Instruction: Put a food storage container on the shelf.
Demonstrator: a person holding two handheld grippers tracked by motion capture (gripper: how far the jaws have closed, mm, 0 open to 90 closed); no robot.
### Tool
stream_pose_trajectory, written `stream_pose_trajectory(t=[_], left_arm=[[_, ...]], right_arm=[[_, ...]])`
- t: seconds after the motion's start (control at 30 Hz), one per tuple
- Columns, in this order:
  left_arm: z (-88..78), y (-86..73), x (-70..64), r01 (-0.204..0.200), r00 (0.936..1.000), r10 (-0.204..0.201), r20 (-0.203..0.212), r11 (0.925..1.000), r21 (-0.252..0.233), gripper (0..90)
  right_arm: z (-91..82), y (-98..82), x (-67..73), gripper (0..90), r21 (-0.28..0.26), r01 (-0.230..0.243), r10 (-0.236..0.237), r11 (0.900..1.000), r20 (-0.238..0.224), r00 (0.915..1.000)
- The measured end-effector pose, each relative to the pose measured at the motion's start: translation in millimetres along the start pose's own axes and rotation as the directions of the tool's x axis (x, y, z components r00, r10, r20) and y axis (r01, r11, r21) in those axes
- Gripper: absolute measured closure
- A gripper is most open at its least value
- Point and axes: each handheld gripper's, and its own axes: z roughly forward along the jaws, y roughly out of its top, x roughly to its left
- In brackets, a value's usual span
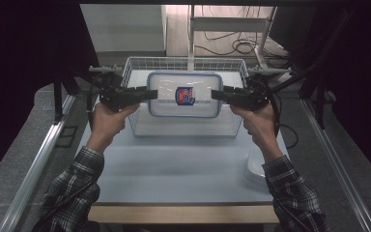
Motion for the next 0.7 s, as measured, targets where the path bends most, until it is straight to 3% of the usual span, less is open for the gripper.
stream_pose_trajectory(t=[0.2,0.37,0.7], left_arm=[[7.0,12.9,12.3,0.025,0.9997,-0.025,0.003,0.9996,-0.011,52.0],[15.7,18.7,22.1,0.061,0.9981,-0.061,-0.004,0.9981,-0.005,52.0],[28.8,26.3,34.4,0.075,0.9970,-0.075,-0.019,0.9971,0.001,51.5]], right_arm=[[8.4,12.4,-10.8,49.1,-0.002,-0.009,0.009,1.000,0.001,1.0000],[16.3,18.0,-22.0,48.8,0.003,-0.044,0.044,0.999,0.004,0.9990],[28.0,25.7,-40.4,48.5,-0.010,-0.085,0.085,0.996,0.014,0.9963]])
